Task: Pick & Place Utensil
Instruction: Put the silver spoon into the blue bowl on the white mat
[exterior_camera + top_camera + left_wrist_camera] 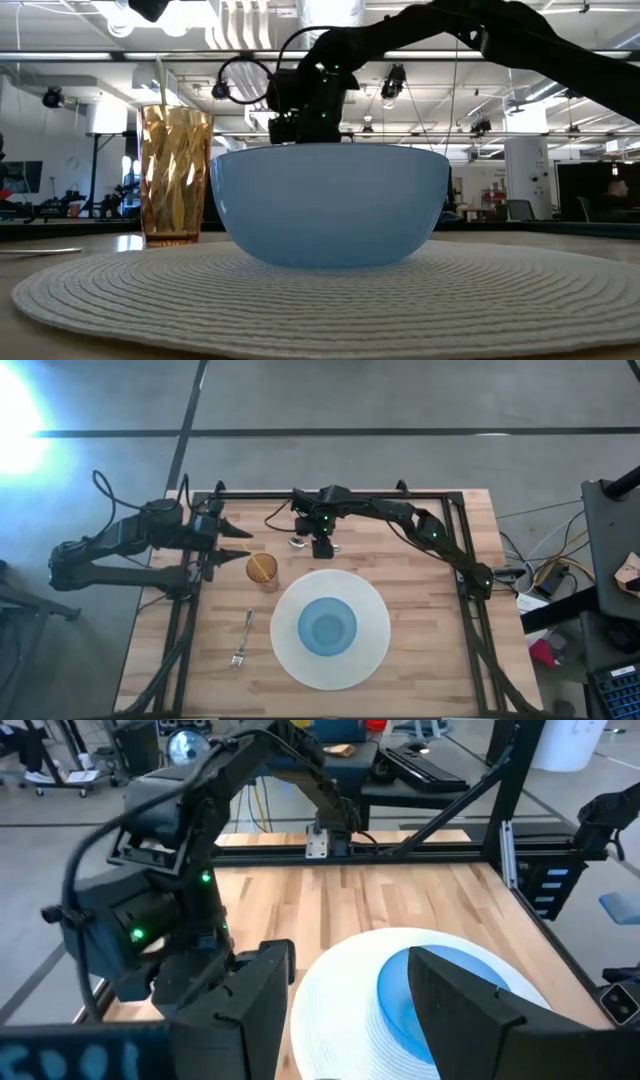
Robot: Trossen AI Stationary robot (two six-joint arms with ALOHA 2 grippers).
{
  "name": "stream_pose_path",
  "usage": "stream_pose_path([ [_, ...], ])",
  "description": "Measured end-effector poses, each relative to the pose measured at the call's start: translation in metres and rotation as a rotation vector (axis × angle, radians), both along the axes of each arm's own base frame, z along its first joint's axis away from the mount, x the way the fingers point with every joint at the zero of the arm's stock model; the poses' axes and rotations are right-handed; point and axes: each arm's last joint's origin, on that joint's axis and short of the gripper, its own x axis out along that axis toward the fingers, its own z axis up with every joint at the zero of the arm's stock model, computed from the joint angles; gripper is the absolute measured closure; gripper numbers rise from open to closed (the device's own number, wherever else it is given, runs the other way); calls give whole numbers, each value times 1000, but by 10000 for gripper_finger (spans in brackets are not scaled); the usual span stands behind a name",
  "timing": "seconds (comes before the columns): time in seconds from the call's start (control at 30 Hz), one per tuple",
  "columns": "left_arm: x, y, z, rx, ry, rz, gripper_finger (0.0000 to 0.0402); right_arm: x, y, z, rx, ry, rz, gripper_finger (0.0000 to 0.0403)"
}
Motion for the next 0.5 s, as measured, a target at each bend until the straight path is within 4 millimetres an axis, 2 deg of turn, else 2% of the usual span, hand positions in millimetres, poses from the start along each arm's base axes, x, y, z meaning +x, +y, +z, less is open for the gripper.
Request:
stream_pose_path([
  [0.3,-2,0,0,-1,2,3,202,4,-3,-23,-31,62,-39,213],
  [0.5,-2,0,0,-2,3,2,202,6,-4,-30,-29,59,-59,213],
])
